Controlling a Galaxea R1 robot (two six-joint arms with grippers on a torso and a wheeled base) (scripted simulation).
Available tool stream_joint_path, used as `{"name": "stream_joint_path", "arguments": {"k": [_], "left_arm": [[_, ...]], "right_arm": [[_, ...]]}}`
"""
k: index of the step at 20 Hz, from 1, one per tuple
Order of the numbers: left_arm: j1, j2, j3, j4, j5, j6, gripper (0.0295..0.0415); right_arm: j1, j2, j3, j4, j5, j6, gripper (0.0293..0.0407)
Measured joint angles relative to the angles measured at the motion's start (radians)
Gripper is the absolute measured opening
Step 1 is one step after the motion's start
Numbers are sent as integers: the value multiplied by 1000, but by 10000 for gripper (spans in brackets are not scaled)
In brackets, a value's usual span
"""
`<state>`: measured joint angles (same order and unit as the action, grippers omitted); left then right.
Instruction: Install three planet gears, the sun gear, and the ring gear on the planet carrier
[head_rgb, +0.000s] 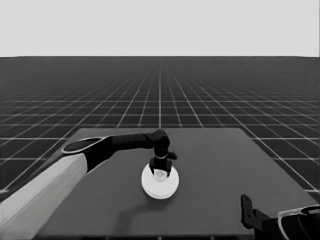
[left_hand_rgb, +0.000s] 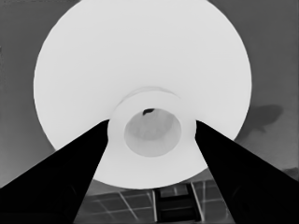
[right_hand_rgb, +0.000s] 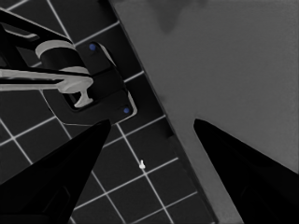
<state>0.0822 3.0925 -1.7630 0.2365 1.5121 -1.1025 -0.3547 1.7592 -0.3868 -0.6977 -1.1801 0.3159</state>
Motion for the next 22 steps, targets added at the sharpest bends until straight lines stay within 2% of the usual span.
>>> {"name": "stream_joint_path", "arguments": {"k": [22], "left_arm": [[0,0,0,0,0,192,353]], "right_arm": [[0,0,0,0,0,0,385]]}}
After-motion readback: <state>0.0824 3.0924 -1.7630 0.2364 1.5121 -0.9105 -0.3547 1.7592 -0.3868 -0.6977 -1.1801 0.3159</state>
